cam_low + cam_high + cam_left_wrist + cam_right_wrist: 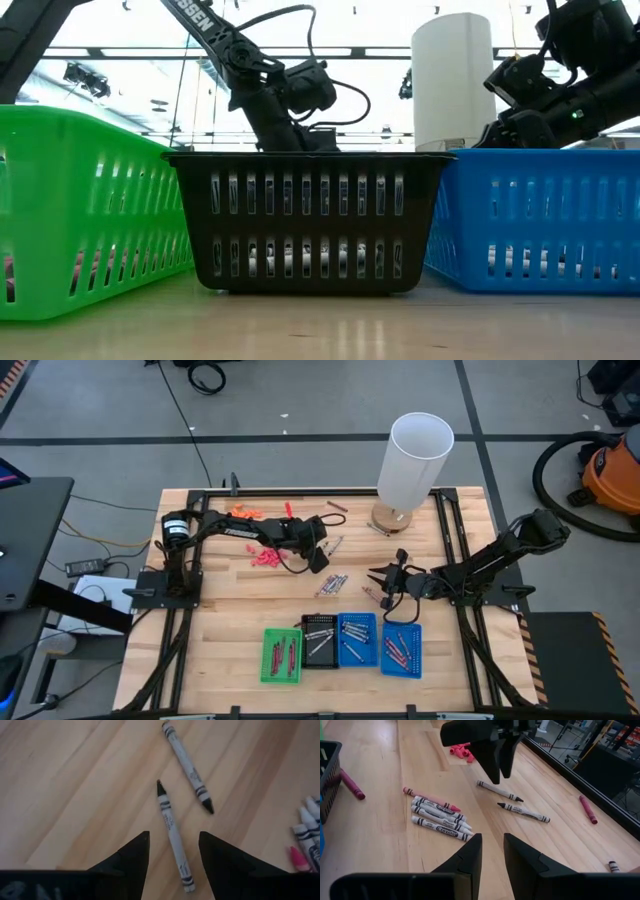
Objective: Sort crayons
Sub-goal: Put the black crayon into the left blue bin
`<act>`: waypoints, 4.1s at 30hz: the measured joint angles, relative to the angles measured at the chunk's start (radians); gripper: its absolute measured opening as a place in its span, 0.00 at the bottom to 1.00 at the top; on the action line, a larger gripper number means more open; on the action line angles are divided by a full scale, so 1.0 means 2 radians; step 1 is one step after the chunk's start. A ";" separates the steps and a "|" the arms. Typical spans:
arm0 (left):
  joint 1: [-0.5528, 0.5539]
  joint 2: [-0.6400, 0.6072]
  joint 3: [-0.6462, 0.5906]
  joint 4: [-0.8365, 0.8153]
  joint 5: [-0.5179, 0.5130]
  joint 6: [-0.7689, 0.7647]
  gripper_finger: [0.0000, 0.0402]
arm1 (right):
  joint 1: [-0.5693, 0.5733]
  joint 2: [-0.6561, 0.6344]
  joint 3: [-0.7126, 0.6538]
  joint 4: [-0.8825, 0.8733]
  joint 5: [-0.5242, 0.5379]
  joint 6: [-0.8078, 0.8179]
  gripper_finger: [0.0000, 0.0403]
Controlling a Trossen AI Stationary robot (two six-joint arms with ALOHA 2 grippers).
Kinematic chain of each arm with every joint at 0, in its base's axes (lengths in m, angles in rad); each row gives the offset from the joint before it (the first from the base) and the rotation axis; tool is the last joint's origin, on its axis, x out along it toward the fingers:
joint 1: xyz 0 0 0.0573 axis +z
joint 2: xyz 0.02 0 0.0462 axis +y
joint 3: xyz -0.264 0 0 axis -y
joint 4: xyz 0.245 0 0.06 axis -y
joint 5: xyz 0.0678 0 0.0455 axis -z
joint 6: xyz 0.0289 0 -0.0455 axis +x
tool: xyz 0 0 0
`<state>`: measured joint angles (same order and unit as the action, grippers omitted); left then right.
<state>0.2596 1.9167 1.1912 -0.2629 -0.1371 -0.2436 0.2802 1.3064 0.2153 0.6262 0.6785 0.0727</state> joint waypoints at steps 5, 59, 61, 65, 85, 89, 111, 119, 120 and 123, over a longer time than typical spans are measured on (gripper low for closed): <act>0.000 0.002 0.000 0.002 0.000 -0.003 0.46 | 0.000 0.000 0.000 0.000 -0.001 0.000 0.22; -0.047 -0.074 -0.077 0.030 -0.013 0.077 0.04 | 0.000 0.000 0.000 0.004 -0.008 -0.006 0.22; -0.067 -0.081 -0.078 0.043 -0.010 0.108 0.04 | 0.000 0.000 0.000 0.004 -0.008 -0.006 0.22; -0.109 -0.085 -0.077 0.103 0.040 0.157 0.04 | 0.000 0.000 0.000 0.001 0.002 -0.006 0.22; -0.231 0.025 0.046 0.120 0.068 0.223 0.04 | -0.001 0.000 0.000 0.024 0.016 -0.010 0.22; -0.248 0.054 0.110 0.042 0.067 0.292 0.04 | 0.000 0.000 0.000 0.027 0.018 -0.011 0.22; -0.266 0.096 0.187 -0.007 0.004 0.426 0.34 | -0.001 0.000 0.000 0.027 0.020 -0.011 0.22; -0.265 0.090 0.187 -0.063 -0.110 0.419 0.36 | -0.001 0.000 0.000 0.026 0.023 -0.012 0.22; -0.262 0.090 0.186 -0.070 -0.115 0.416 0.36 | -0.001 0.000 0.000 0.026 0.023 -0.012 0.22; -0.254 0.088 0.186 -0.083 -0.120 0.402 0.35 | -0.001 0.000 0.000 0.026 0.023 -0.012 0.22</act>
<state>-0.2476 2.0918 1.5639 -0.4279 -0.3779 0.5611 0.2783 1.3067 0.2153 0.6777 0.7242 0.0490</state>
